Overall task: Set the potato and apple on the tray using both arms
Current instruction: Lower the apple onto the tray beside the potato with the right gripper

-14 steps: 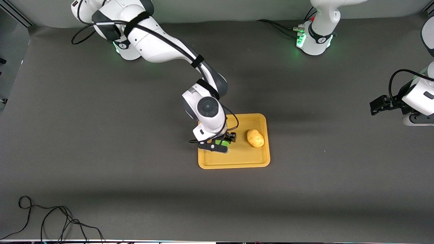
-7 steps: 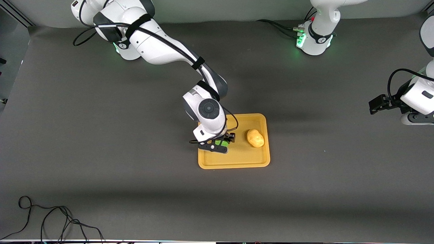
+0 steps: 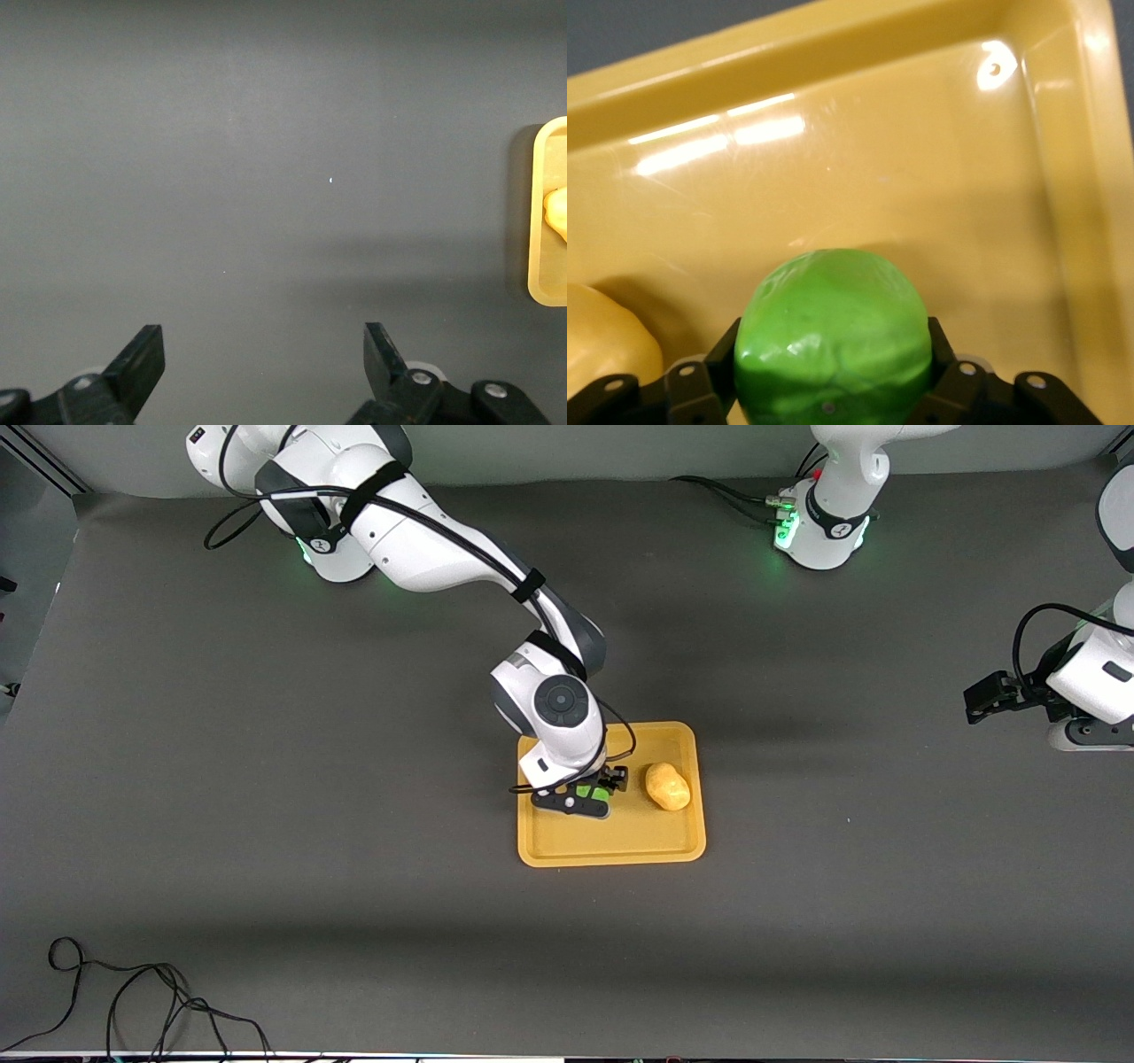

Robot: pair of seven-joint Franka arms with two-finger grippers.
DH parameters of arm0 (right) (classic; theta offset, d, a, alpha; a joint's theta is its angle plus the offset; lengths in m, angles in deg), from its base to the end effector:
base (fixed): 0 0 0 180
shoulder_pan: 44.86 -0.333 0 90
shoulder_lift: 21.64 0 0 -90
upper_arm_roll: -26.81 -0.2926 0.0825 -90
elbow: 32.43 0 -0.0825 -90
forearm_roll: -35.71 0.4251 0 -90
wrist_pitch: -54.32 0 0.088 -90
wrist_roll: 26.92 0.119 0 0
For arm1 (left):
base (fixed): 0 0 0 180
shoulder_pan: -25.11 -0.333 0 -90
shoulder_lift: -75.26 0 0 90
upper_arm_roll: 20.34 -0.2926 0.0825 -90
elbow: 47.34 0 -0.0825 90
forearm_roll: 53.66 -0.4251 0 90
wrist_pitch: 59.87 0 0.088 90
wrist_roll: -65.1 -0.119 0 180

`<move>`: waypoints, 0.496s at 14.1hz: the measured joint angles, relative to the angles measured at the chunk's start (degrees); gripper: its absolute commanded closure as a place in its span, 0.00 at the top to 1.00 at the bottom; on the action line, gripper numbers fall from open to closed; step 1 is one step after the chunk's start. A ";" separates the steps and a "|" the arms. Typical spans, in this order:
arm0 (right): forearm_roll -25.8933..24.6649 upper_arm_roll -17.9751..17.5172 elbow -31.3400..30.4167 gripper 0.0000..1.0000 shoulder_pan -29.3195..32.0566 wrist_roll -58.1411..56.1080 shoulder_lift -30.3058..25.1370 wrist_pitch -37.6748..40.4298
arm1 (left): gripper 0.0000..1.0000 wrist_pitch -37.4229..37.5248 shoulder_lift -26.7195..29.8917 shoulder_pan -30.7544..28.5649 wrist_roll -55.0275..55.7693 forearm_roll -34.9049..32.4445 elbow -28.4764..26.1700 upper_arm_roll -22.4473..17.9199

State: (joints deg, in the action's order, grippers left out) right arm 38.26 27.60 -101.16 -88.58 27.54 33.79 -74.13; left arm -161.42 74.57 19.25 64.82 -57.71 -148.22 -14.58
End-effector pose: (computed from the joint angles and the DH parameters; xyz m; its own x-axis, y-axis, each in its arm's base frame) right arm 0.5700 0.5361 0.1486 0.9752 -0.2202 0.0227 -0.2180 -0.9730 -0.0755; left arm 0.6070 0.0083 0.5014 0.9999 -0.0173 -0.0011 -0.0173 -0.9975 -0.0680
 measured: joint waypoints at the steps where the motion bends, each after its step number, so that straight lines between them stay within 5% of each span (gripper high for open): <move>1: 0.00 0.00 0.06 0.47 -0.11 0.03 0.26 -0.03 | 1.00 0.00 0.00 0.00 0.00 0.00 -0.01 0.00; 7: 0.00 0.28 0.46 0.47 0.25 0.03 0.50 -0.05 | 1.00 0.00 0.52 0.00 0.00 0.00 -0.02 -0.16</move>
State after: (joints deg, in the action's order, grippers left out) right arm 38.26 27.88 -100.70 -88.33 27.58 34.29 -74.18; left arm -161.42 75.09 19.24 64.82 -57.71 -148.24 -14.74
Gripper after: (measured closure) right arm 0.194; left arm 0.000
